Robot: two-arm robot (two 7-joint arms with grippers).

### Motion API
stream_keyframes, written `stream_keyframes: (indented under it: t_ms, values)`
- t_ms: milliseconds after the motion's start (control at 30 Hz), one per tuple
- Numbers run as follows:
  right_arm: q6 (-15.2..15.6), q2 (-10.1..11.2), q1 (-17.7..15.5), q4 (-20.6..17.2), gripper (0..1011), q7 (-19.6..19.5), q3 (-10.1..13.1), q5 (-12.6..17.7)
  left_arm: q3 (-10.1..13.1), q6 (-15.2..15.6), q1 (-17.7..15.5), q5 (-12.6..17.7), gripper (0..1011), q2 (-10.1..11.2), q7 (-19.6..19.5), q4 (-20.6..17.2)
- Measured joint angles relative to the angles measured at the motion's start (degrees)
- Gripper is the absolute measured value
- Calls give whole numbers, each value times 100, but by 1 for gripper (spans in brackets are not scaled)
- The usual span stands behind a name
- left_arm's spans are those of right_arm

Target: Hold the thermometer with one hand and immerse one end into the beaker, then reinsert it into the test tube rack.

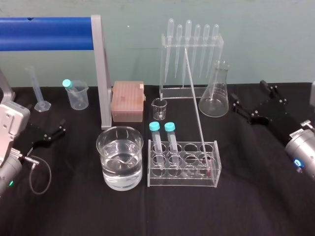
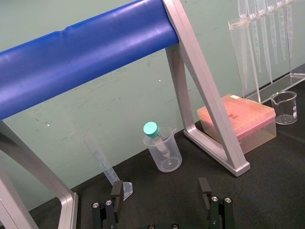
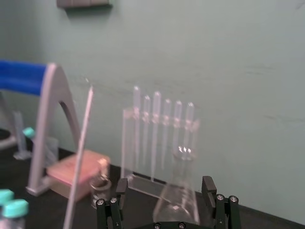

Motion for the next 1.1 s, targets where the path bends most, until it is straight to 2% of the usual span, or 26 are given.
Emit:
stream_keyframes:
  t_ms: [67,100,233,367,433,633,1100]
  values:
    - [-34,-20,-51,-104,1003,222,97,223,0,0,0,0,1008,0,0,0]
    - [-34,-20,-51,-104,1003,222,97,223,0,0,0,0,1008,0,0,0]
    - [-40,-52,-75,-209,1003,605,202,555,0,0,0,0,1008,0,0,0]
    - [-1,-77,-56,-222,1003,851,227,727,0,0,0,0,1008,0,0,0]
    - [90,-110,8,-210,1003,1092,227,866,0,0,0,0,1008,0,0,0]
    - [300,-206,190,-112,1003,1387,141,939,0,0,0,0,1008,0,0,0]
    - [695,-414,640,188,1003,1744,-69,1015,0,0,0,0,1008,0,0,0]
